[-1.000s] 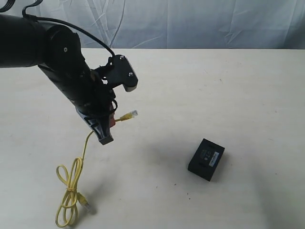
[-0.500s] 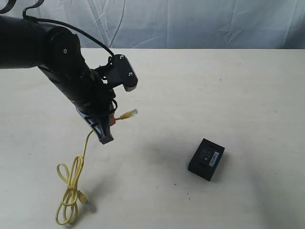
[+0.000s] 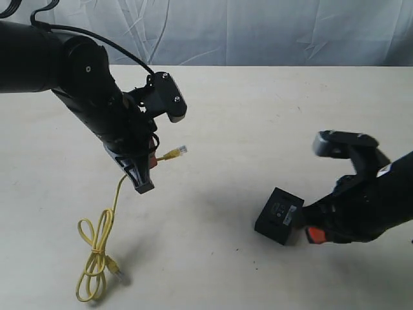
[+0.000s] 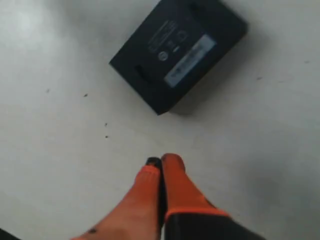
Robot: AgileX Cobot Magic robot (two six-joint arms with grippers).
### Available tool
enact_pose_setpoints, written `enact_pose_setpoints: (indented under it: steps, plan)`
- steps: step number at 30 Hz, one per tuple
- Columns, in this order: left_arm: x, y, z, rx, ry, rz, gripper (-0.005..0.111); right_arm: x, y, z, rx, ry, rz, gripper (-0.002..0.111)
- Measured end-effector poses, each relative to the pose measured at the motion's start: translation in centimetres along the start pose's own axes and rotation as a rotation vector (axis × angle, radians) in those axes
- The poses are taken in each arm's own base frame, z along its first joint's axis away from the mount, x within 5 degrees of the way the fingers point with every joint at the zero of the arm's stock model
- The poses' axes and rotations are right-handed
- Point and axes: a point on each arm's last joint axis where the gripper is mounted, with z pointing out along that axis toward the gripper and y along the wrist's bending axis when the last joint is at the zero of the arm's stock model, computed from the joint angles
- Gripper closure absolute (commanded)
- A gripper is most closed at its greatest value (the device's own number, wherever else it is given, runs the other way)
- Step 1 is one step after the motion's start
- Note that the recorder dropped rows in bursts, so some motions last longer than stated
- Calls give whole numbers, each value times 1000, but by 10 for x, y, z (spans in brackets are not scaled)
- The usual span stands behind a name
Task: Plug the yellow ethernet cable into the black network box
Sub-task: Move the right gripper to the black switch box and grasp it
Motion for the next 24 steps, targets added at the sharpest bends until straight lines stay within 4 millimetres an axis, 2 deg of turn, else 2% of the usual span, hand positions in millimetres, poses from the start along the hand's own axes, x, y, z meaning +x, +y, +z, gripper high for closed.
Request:
enact_pose_setpoints:
  steps: [5,11,24]
  plan:
    - [0,0,0,-4,-5,0,107,-4,24,36,-10,57,-70,109]
    - [-1,1,0,-7,-8,0,107,-11,19,59,34,25,-22,109]
    - [-1,1,0,-7,-8,0,107,-12,11,65,111,27,-61,109]
